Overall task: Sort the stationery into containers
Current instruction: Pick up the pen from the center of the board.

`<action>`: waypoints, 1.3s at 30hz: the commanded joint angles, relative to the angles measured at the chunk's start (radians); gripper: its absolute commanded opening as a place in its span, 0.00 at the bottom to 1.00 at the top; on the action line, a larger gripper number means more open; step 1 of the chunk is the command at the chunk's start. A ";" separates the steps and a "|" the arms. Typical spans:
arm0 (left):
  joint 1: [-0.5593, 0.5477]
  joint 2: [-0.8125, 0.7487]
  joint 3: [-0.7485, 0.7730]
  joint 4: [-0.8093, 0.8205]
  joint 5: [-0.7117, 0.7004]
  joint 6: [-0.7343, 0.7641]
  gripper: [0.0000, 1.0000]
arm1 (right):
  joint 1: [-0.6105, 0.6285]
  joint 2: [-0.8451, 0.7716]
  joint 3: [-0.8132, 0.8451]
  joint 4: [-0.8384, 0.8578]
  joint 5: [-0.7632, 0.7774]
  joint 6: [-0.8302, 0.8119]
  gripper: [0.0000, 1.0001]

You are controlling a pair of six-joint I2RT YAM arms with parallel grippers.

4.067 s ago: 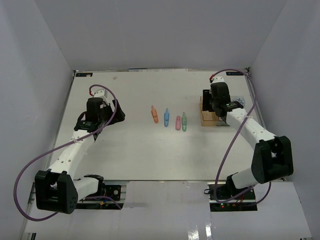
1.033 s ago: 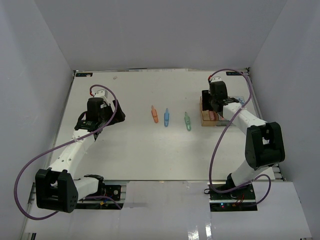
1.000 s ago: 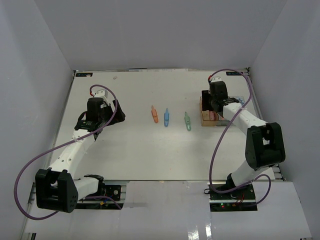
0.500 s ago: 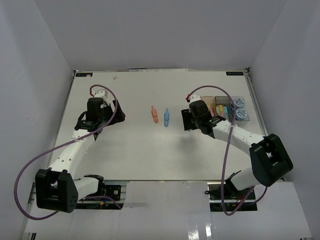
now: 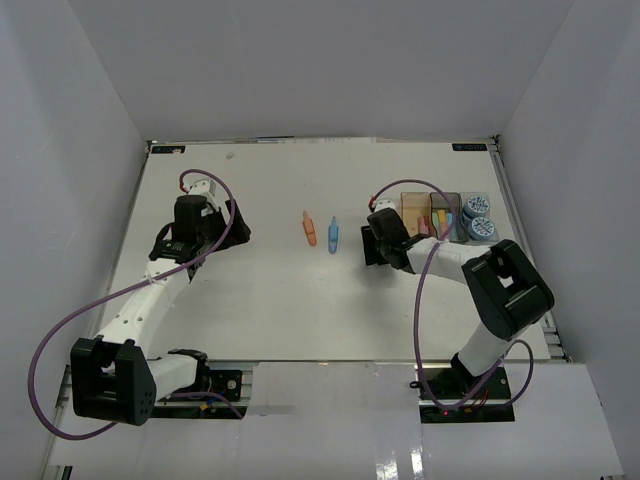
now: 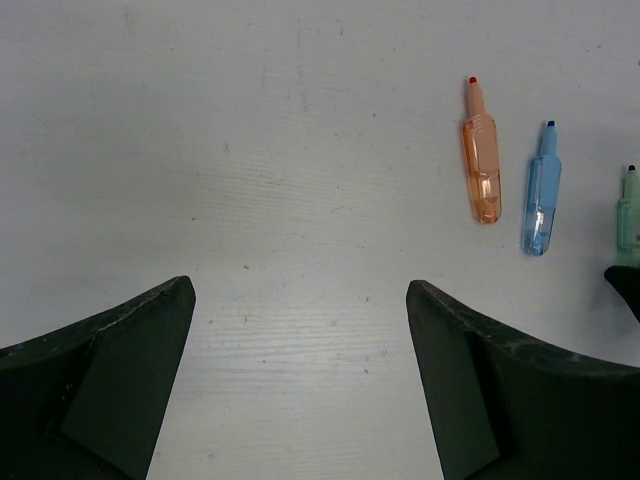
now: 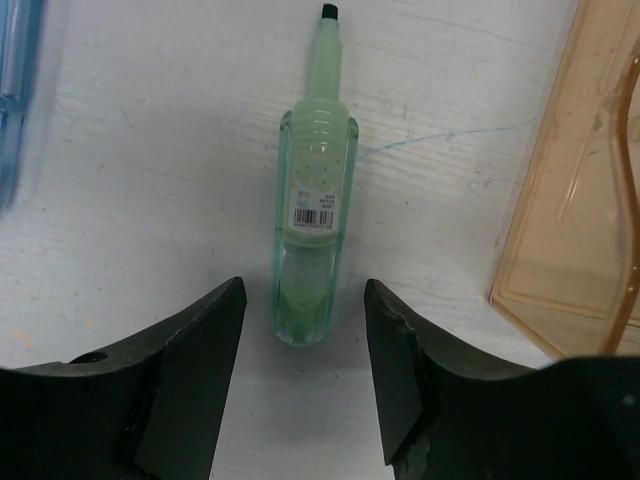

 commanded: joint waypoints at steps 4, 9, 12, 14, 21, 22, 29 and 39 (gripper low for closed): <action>0.004 -0.006 -0.002 -0.002 0.003 0.002 0.98 | 0.004 0.056 0.011 0.050 0.022 0.012 0.52; 0.004 -0.008 -0.004 -0.002 0.011 0.000 0.98 | 0.006 0.018 -0.023 0.044 0.039 0.030 0.36; 0.004 -0.009 -0.004 -0.001 0.034 -0.004 0.98 | 0.006 -0.028 -0.040 0.033 0.036 0.018 0.28; 0.005 -0.012 -0.006 0.001 0.086 -0.015 0.98 | 0.009 -0.053 -0.041 0.016 0.028 0.007 0.24; -0.004 -0.083 -0.071 0.063 0.410 -0.185 0.98 | 0.087 -0.259 -0.020 -0.071 -0.062 -0.091 0.20; -0.009 -0.096 -0.078 0.074 0.431 -0.210 0.98 | 0.099 -0.284 -0.018 -0.076 -0.073 -0.108 0.20; -0.162 -0.153 -0.053 0.145 0.447 -0.360 0.98 | 0.202 -0.461 -0.002 -0.085 -0.193 -0.163 0.22; -0.335 -0.127 -0.107 0.229 0.359 -0.472 0.96 | 0.240 -0.519 0.127 -0.191 -0.277 -0.134 0.23</action>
